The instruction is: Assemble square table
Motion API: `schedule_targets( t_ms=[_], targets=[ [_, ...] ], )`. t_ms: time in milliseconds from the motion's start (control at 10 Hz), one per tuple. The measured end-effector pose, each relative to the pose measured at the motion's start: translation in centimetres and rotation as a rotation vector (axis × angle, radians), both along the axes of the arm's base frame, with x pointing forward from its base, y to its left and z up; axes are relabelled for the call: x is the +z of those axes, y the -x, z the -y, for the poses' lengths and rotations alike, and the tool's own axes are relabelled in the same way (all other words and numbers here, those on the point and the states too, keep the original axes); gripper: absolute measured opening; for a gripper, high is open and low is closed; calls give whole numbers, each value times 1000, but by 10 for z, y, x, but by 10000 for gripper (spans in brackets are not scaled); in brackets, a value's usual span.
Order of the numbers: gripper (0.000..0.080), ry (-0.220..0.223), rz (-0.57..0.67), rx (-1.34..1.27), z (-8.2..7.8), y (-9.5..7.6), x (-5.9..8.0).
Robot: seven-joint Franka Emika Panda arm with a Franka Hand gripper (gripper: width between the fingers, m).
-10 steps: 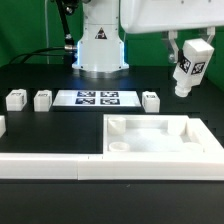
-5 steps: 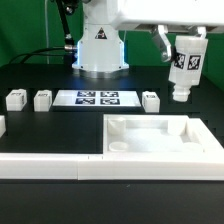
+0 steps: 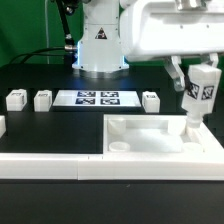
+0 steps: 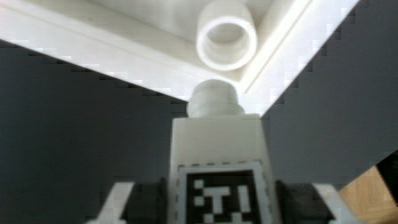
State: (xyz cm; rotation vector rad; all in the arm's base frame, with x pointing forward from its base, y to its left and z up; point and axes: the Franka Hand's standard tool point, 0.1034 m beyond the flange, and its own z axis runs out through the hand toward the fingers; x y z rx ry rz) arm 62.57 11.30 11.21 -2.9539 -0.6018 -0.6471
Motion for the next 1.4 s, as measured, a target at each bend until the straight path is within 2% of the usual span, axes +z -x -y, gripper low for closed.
schedule_targets(
  t_ms=[200, 800, 1100, 1400],
  targets=[
    [290, -3, -4, 1, -4, 3, -12],
    [290, 0, -16, -1, 0, 8, -27],
    [290, -4, -7, -3, -2, 9, -40],
    [290, -11, 24, -17, -2, 8, -42]
  ],
)
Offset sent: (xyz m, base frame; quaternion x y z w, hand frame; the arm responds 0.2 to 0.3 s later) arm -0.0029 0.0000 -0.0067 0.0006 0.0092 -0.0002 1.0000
